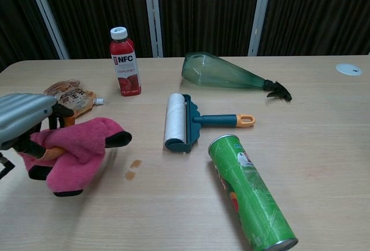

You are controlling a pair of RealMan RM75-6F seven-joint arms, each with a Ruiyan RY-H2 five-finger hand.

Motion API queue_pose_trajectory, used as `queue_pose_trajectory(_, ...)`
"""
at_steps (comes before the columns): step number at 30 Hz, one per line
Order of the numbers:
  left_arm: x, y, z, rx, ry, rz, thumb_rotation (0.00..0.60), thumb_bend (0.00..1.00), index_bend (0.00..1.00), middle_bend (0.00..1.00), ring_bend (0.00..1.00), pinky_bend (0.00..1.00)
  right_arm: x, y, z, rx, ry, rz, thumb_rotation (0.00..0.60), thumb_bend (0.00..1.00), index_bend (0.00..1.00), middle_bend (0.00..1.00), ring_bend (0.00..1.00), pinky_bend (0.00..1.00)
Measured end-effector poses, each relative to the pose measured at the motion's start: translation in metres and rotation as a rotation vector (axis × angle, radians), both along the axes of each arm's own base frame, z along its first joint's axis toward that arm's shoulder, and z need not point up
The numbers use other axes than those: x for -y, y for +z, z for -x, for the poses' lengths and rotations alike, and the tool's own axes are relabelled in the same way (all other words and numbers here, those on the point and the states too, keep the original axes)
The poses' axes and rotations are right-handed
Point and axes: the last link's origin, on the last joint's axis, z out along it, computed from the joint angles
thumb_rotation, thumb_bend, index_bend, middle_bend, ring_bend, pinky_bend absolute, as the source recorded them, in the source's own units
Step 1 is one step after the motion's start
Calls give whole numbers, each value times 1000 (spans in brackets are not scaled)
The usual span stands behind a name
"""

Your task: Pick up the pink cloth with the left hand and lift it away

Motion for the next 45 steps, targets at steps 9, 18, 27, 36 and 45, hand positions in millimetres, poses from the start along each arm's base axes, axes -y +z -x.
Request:
queue_pose_trajectory(9, 5, -34, -52, 53, -87, 82, 600, 660, 789, 496, 409, 526, 1, 1, 1, 11, -5, 0, 600, 0, 0, 0, 0, 0)
queue_pose_trajectory(18, 4, -67, -60, 12, -109, 138, 600, 660, 792, 496, 410, 526, 0, 1, 1, 24, -13, 4, 600, 0, 0, 0, 0, 1)
queue_pose_trajectory(27, -16, -96, -58, -39, -89, 149, 600, 660, 799, 497, 410, 528, 1, 2, 2, 39, -21, 4, 600, 0, 0, 0, 0, 1)
queue_pose_trajectory(36, -40, -98, -51, -73, -78, 106, 600, 660, 799, 497, 410, 528, 1, 3, 2, 46, -23, 4, 600, 0, 0, 0, 0, 1)
queue_pose_trajectory(45, -59, -74, -28, -119, -37, 38, 600, 659, 797, 497, 409, 528, 1, 3, 2, 43, -22, 5, 600, 0, 0, 0, 0, 1)
